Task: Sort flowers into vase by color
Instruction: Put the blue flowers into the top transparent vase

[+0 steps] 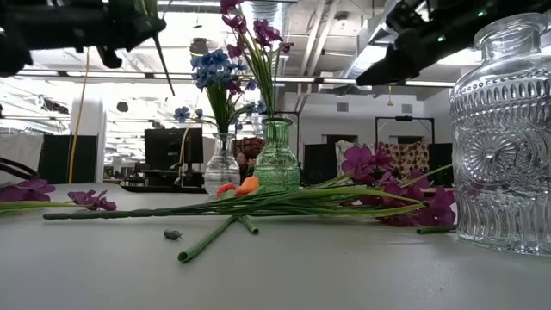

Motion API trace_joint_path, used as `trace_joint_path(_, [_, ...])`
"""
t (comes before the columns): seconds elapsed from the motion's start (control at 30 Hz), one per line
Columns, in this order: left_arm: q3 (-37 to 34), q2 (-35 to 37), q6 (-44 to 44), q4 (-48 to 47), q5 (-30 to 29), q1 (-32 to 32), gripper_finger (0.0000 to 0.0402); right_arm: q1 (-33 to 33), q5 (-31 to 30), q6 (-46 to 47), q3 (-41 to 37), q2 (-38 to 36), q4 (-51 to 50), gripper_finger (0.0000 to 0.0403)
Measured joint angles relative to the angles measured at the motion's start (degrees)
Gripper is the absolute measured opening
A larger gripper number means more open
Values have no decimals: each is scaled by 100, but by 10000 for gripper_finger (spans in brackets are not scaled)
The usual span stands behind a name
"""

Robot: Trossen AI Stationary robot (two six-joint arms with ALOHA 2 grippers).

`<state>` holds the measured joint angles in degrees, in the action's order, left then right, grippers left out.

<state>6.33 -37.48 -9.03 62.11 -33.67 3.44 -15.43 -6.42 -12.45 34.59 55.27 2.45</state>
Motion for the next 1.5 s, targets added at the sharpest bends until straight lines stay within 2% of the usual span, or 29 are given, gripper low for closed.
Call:
trace_joint_path(0.13, [0, -289, 484, 69, 688, 857, 7, -292, 500, -1, 0, 378, 388, 173])
trace_joint_path(0.27, [0, -816, 883, 520, 1373, 1566, 7, -563, 697, 0, 0, 756, 698, 173])
trace_joint_path(0.5, [37, -2065, 1063, 2026, 1805, 2295, 8, -889, 977, 2, 0, 1255, 1244, 173])
trace_joint_path(0.7, [430, -3191, 1100, 2777, 1828, 2551, 8, -1030, 978, 0, 2, 1466, 1476, 173])
trace_joint_path(1.03, [1264, -4478, 950, 2745, 1822, 2743, 9, -1090, 978, 2, 2, 1504, 1466, 173])
trace_joint_path(1.37, [1338, -4742, 709, 2736, 1835, 2722, 9, -1085, 976, 2, 3, 1504, 1457, 173])
trace_joint_path(1.5, [1338, -4740, 490, 2666, 2111, 2710, 9, -1085, 974, 1, 2, 1504, 1459, 173])
